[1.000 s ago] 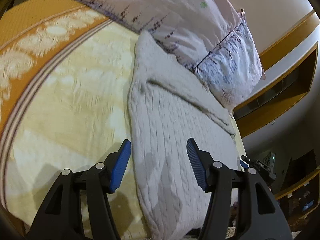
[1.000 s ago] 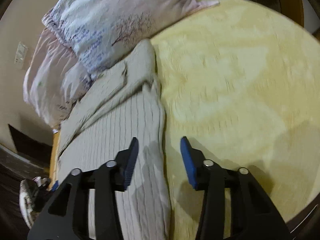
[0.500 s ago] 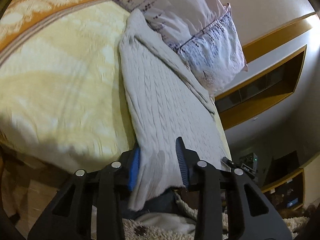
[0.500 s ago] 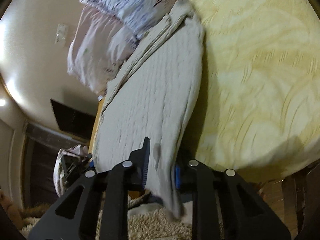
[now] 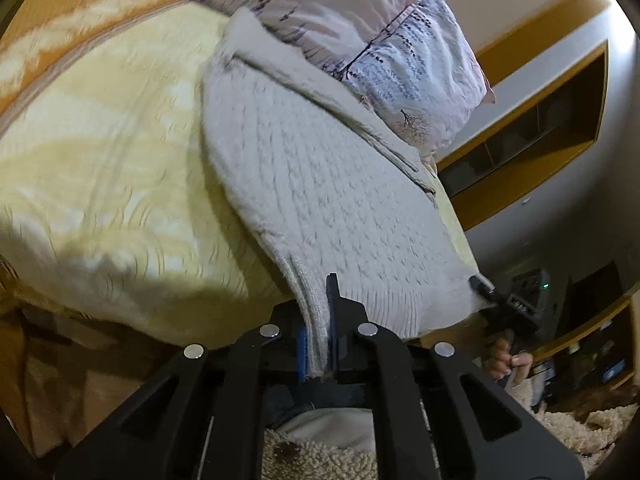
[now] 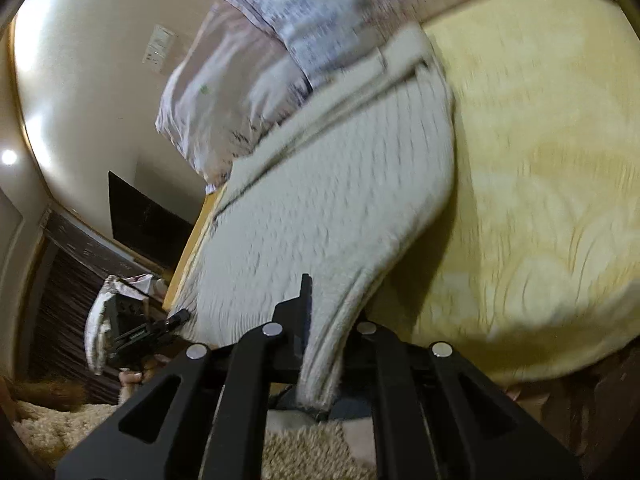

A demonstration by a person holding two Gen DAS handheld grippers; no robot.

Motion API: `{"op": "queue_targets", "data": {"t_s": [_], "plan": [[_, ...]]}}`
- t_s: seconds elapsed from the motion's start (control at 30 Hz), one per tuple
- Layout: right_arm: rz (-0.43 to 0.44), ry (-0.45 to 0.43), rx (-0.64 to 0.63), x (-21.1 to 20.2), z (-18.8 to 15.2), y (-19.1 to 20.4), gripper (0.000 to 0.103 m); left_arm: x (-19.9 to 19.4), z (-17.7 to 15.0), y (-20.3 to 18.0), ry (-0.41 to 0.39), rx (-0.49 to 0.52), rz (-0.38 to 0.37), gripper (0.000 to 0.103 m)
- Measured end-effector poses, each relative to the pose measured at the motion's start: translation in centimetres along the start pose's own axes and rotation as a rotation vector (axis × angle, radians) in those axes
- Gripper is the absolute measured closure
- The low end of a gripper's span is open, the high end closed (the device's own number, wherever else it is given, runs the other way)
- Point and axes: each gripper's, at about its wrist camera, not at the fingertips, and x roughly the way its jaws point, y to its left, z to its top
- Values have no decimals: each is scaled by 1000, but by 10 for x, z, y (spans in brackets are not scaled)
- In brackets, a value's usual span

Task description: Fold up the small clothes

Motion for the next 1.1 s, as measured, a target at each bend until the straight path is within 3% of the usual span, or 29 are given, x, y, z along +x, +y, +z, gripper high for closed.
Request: {"op": "queue_targets", "data": {"t_s": [0.23, 0.53, 0.83, 1.1], "plan": [[-85, -136, -111, -10, 25, 17, 97, -13, 24, -2, -77, 24, 34, 97], [-196, -267, -266, -3, 73, 51, 97, -21, 91, -10, -221, 51, 83, 97], [-270, -309, -348, 23, 128, 68, 97, 2, 164, -29, -290, 138, 152, 97], [-315, -287, -264, 61, 183, 48, 97, 50, 227, -24, -308, 147, 185, 97]]}}
